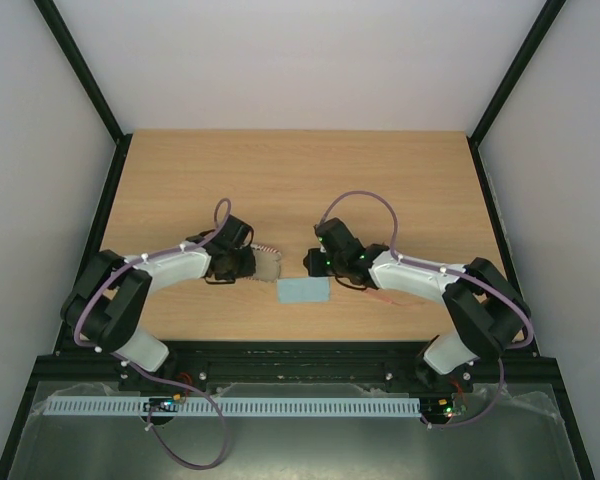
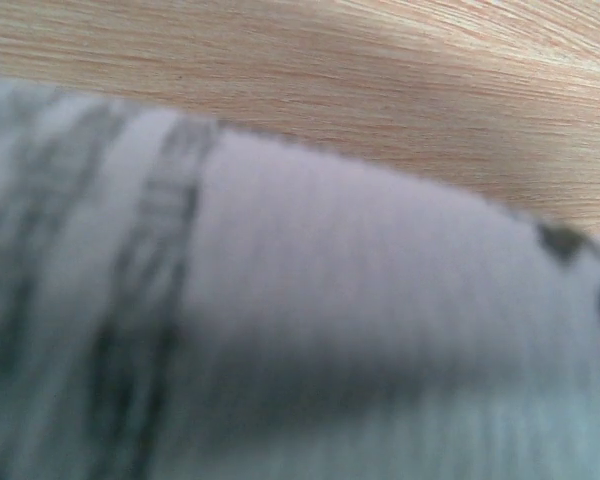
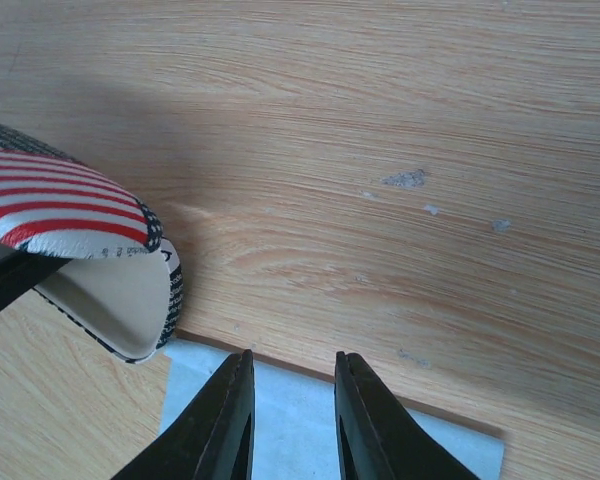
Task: Organize the sunglasses
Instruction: Move the sunglasses case at the center of the board.
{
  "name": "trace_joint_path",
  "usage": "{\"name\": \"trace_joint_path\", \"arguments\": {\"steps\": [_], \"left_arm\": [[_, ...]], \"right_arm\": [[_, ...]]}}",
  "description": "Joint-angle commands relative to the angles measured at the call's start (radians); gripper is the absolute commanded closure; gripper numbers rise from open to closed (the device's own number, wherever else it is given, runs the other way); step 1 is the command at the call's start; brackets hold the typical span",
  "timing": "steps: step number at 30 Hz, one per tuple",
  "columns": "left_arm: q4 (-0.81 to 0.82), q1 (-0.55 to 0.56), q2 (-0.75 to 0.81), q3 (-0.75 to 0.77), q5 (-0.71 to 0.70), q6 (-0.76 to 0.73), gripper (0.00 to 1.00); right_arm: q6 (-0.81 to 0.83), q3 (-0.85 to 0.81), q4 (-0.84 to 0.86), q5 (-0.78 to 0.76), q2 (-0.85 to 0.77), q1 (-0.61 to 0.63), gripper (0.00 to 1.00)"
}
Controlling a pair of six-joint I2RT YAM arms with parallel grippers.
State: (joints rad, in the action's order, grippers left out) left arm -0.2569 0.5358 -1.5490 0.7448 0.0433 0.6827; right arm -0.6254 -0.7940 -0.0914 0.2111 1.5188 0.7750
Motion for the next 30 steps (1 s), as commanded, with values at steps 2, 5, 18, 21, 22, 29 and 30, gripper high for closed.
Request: {"name": "trace_joint_path", "arguments": {"steps": [2,5,18,21,22,29,30], "left_arm": [[-0.02,-0.002,0.019,-0.004,-0.016,0.011,0.72],[-0.03,-0.001,0.052,0.009,-0.014,0.014,0.7],[-0.047,-0.001,0.129,0.005,-0.011,0.026,0.68],[-0.052,-0.001,0.135,0.003,-0.012,0.026,0.69],[-0.056,-0.002,0.139,0.003,-0.012,0.026,0.69],[-0.068,-0.002,0.168,0.013,-0.006,0.018,0.68],[-0.072,-0.003,0.17,0.018,-0.008,0.017,0.68]], "right_arm": [[-0.005,-0.03,0.005,-0.018,0.007,0.012,0.77],[-0.005,-0.046,0.003,-0.018,0.013,0.024,0.75],[-0.006,-0.127,0.054,0.009,0.14,0.107,0.64],[-0.035,-0.145,0.06,0.009,0.173,0.111,0.64],[-0.038,-0.152,0.063,0.008,0.182,0.111,0.64],[-0.06,-0.161,0.077,0.003,0.18,0.112,0.61],[-0.063,-0.161,0.078,0.0,0.179,0.112,0.61]]}}
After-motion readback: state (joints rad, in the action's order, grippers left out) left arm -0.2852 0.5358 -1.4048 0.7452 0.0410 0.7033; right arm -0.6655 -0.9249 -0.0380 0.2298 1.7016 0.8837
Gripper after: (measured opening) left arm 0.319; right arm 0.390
